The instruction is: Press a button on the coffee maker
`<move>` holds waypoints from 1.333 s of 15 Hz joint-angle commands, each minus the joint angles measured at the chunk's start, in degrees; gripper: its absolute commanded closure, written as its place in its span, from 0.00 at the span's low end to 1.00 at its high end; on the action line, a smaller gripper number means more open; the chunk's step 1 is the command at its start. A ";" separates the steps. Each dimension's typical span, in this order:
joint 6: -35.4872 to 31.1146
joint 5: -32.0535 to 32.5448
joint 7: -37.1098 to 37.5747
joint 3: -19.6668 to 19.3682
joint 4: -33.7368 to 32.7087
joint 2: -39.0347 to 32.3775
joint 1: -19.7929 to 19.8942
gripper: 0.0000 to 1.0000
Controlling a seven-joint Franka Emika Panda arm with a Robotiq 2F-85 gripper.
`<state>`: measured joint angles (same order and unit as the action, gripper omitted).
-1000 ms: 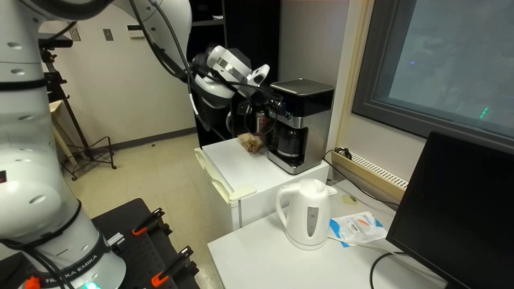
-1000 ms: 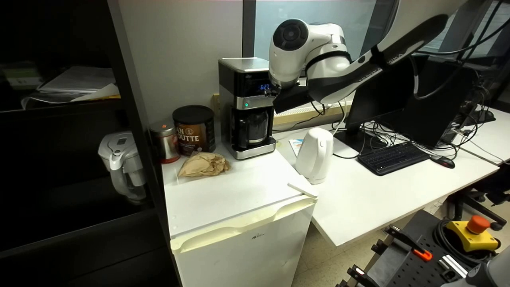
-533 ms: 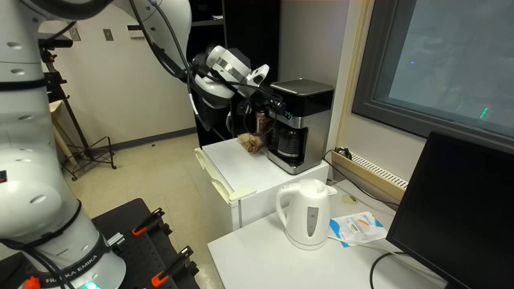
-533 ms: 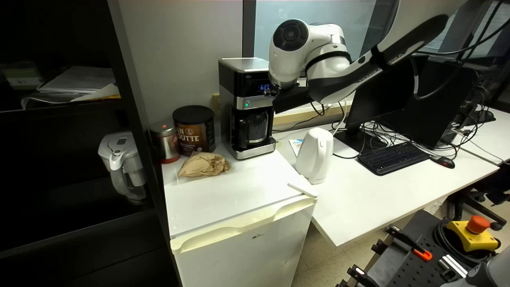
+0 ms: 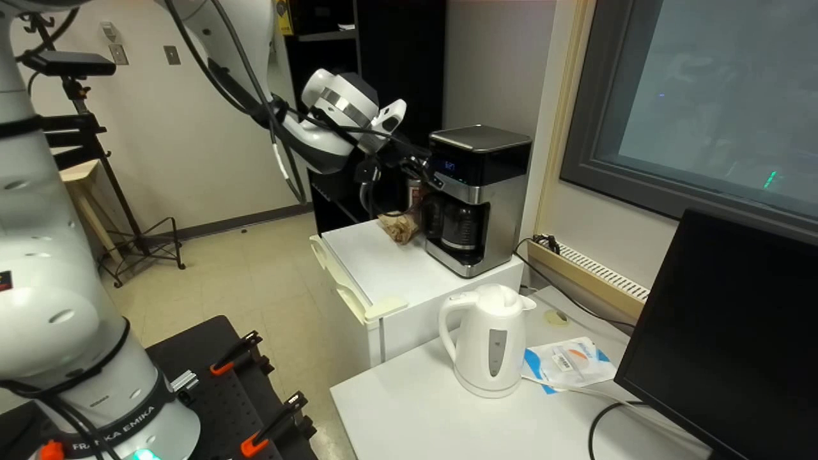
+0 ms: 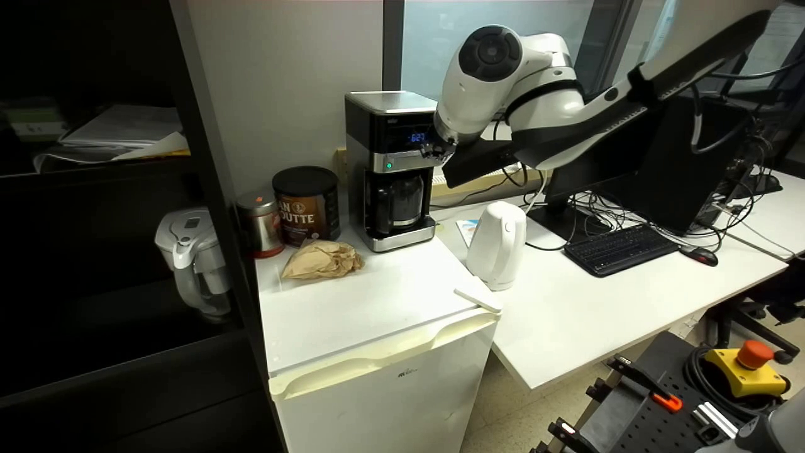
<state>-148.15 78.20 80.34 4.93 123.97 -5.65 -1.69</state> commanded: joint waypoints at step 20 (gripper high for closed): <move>2.40 3.66 10.27 3.25 27.13 24.58 -7.15 1.00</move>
<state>-144.00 85.39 93.68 9.81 148.90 16.50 -7.04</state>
